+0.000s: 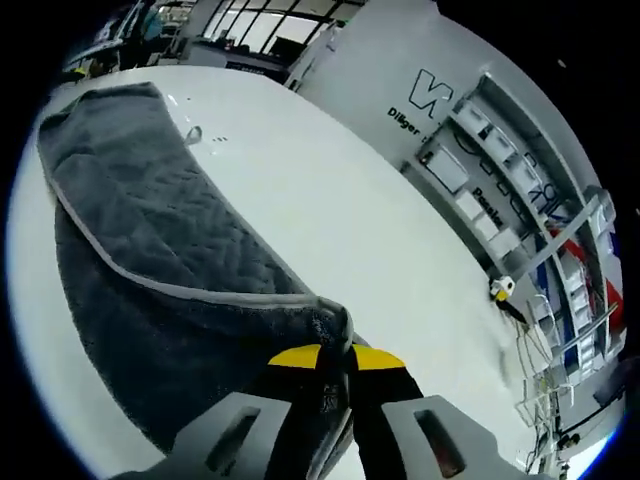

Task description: Open the folded towel by lifting each exposed corner and separating the folded layers until the towel lies flat within the target outline without major curled edges

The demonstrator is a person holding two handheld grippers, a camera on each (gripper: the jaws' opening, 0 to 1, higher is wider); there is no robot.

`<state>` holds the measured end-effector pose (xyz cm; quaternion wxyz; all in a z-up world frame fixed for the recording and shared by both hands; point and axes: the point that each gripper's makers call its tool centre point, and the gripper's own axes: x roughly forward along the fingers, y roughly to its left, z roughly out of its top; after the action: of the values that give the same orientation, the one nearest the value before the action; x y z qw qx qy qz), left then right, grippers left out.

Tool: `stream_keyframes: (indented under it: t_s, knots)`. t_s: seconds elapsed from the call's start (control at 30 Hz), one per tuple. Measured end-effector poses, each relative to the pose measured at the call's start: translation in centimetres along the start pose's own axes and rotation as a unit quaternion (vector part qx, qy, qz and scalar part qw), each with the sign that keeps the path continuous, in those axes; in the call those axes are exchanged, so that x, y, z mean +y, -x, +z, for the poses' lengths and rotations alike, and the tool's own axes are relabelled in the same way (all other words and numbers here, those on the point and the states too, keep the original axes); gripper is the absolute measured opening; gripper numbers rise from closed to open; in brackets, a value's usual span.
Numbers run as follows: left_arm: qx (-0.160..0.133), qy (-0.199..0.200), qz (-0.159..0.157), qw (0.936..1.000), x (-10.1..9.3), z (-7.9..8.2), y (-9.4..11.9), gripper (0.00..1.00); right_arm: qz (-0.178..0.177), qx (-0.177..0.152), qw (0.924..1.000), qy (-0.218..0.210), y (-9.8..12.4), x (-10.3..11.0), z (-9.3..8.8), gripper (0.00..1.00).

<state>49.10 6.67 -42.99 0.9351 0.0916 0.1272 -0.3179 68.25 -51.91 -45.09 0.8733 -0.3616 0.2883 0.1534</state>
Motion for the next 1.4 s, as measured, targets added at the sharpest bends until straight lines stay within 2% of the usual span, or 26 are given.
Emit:
stream_keyframes:
  t_s: [0.33, 0.53, 0.73, 0.97, 1.27, 1.4]
  knots:
    - [0.002, 0.001, 0.000, 1.0000, -0.1, -0.1, 0.0, 0.94, -0.003, -0.015, 0.9995, 0.026, 1.8, 0.6, 0.8, 0.02]
    - [-0.001, 0.002, 0.001, 1.0000, 0.0, 0.0, 0.2, 0.94, -0.011, -0.027, 0.9981, 0.055, 4.1, 1.5, 1.0, 0.02]
    - [-0.007, 0.001, 0.001, 1.0000, -0.1, 0.4, 0.4, 0.94, -0.022, -0.050, 0.9970, 0.054, 6.6, 2.3, 0.8, 0.02]
    - [-0.013, 0.001, 0.000, 0.9999, -0.3, 0.7, 0.6, 0.94, -0.028, -0.069, 0.9951, 0.066, 9.5, 4.1, 0.7, 0.02]
    - [-0.020, 0.001, -0.003, 0.9998, -0.4, 1.0, 0.8, 0.93, -0.041, -0.086, 0.9934, 0.064, 12.6, 6.1, -1.0, 0.02]
    - [-0.019, 0.001, -0.006, 0.9998, -0.6, 1.0, 0.8, 0.93, -0.048, -0.083, 0.9936, 0.060, 13.7, 6.3, -2.1, 0.02]
